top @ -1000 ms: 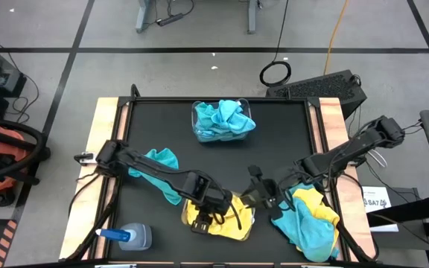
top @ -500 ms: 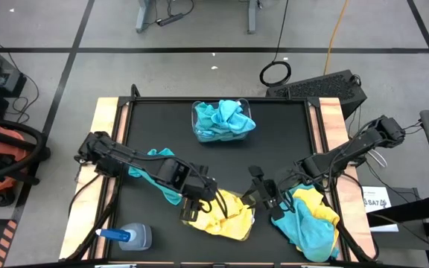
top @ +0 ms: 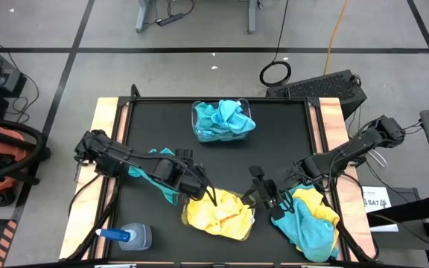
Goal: Sort microfiber towel by color & place in baskets
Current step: Put the blue microfiber towel into the top transparent bin
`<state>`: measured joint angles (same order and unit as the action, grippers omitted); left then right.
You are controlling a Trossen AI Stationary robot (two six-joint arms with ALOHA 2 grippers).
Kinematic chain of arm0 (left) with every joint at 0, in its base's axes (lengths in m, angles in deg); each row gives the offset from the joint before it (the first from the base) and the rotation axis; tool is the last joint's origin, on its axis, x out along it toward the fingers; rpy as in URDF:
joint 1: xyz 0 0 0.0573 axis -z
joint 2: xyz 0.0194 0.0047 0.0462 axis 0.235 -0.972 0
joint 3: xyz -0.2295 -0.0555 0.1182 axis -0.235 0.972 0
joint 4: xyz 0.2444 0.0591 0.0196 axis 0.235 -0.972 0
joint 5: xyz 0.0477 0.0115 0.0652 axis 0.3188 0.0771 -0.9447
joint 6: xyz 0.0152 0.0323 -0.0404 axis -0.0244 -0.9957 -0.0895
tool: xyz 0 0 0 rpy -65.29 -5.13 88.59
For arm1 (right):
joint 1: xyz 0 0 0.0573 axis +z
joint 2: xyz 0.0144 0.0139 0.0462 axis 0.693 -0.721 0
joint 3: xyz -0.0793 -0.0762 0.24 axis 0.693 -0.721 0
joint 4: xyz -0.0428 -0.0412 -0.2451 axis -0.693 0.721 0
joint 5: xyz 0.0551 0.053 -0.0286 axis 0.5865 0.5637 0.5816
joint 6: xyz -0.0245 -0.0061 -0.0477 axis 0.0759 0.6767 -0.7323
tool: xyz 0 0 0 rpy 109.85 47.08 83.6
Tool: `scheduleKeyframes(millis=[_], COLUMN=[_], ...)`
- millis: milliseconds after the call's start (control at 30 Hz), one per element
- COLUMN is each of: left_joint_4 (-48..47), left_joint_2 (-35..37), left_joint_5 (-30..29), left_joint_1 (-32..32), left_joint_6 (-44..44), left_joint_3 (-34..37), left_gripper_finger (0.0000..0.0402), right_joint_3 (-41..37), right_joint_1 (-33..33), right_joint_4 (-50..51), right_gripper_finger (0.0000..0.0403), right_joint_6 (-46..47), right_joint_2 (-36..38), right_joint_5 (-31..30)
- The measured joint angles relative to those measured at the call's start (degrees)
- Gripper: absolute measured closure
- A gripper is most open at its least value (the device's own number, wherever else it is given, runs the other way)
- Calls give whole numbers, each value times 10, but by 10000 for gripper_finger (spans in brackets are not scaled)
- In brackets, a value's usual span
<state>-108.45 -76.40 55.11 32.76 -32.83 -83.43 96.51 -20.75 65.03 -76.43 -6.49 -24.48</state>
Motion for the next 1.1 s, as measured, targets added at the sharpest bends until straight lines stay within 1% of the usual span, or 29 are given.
scheduleKeyframes(millis=[100, 233, 367, 433, 533, 633, 733, 833, 900, 967, 1100], left_joint_4=[-3, 16, 56, 92, 127, 160, 180, 193, 200, 214, 255], left_joint_2=[13, 49, 109, 143, 188, 227, 252, 260, 262, 262, 262], left_joint_5=[-14, -26, -28, -27, -10, 23, 39, 54, 58, 58, 70], left_joint_1=[-7, -18, -35, -44, -58, -71, -82, -92, -98, -104, -122], left_joint_6=[7, 21, 34, 43, 64, 90, 125, 154, 172, 185, 187], left_joint_3=[20, 77, 165, 217, 293, 369, 435, 492, 521, 543, 580], left_gripper_finger=[189, 189, 189, 189, 189, 189, 189, 187, 176, 156, 93], right_joint_3=[0, 0, 0, 0, 0, 0, 0, 0, 0, 0, 0], right_joint_1=[0, 0, 3, 3, 3, 3, 3, 3, 3, 3, 3], right_joint_4=[0, 1, 5, 5, 5, 4, 4, 2, 0, -2, -2], right_gripper_finger=[222, 222, 222, 222, 222, 222, 222, 222, 222, 222, 222], right_joint_6=[-2, -2, -2, -1, -1, -1, -1, -2, -2, -2, -2], right_joint_2=[0, 0, 0, 0, 0, 0, 0, 0, 0, 0, 0], right_joint_5=[0, 1, 1, 1, 2, 2, 2, 2, 2, 2, 2])
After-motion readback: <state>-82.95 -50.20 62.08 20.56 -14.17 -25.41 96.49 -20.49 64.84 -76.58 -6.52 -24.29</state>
